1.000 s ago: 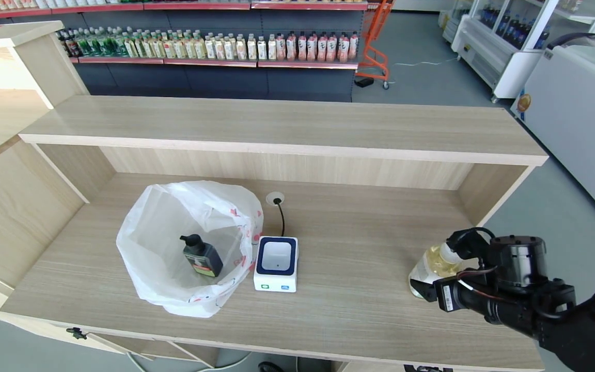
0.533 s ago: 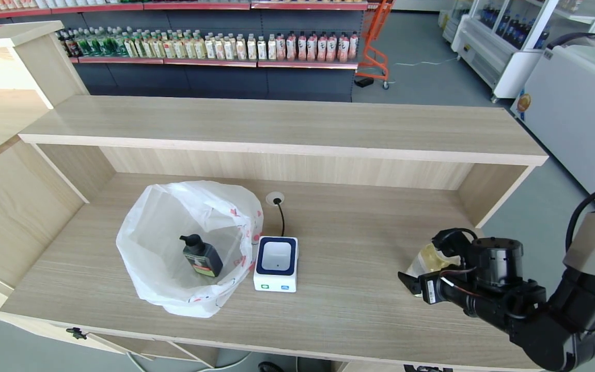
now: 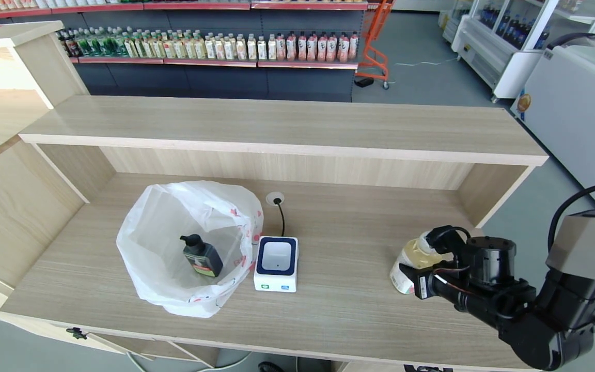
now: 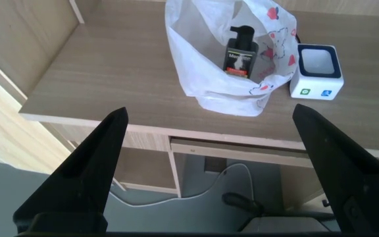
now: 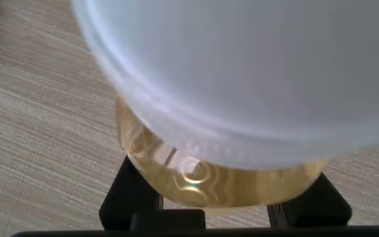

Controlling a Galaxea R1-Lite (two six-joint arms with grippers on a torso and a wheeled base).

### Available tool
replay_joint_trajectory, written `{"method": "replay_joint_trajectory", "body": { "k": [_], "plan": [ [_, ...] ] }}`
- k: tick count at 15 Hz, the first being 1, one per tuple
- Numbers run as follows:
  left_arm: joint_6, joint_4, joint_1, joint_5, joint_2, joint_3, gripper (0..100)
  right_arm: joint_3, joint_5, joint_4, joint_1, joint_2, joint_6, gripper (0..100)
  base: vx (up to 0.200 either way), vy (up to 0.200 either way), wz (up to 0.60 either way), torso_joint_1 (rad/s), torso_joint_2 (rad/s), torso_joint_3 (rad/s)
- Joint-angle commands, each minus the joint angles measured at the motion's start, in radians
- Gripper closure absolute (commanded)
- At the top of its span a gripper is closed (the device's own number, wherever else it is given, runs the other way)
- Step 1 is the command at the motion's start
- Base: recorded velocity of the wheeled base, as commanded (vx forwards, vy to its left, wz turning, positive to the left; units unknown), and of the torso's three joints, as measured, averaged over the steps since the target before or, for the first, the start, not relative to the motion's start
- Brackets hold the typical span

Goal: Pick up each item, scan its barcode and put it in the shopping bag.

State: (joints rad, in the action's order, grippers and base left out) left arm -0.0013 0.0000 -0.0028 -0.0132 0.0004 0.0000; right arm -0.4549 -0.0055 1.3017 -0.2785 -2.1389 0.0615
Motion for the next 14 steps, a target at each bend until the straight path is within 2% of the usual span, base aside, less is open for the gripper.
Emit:
{"method": "replay_joint_trajectory", "body": {
  "k": [1,6,10,12,14],
  "plan": [
    [0.0,0.0,0.0,-0.001,0.0,0.0,0,-0.019,-0.002,0.001,-0.001,-0.004,0.001,100,0.0,0.0,0.0,0.0,0.0,0.0],
    [0.0,0.0,0.0,-0.001,0.0,0.0,0,-0.048,-0.005,0.001,0.001,-0.015,0.058,100,0.0,0.0,0.0,0.0,0.0,0.0],
    [0.0,0.0,0.0,-0.001,0.0,0.0,0,-0.015,0.009,0.01,-0.001,-0.001,0.057,100,0.0,0.0,0.0,0.0,0.0,0.0],
    [0.0,0.0,0.0,-0.001,0.0,0.0,0,0.019,0.102,-0.001,0.002,0.085,0.004,100,0.0,0.0,0.0,0.0,0.0,0.0],
    [0.0,0.0,0.0,-0.001,0.0,0.0,0,0.016,0.16,-0.068,0.002,0.212,-0.114,100,0.0,0.0,0.0,0.0,0.0,0.0]
  ]
}}
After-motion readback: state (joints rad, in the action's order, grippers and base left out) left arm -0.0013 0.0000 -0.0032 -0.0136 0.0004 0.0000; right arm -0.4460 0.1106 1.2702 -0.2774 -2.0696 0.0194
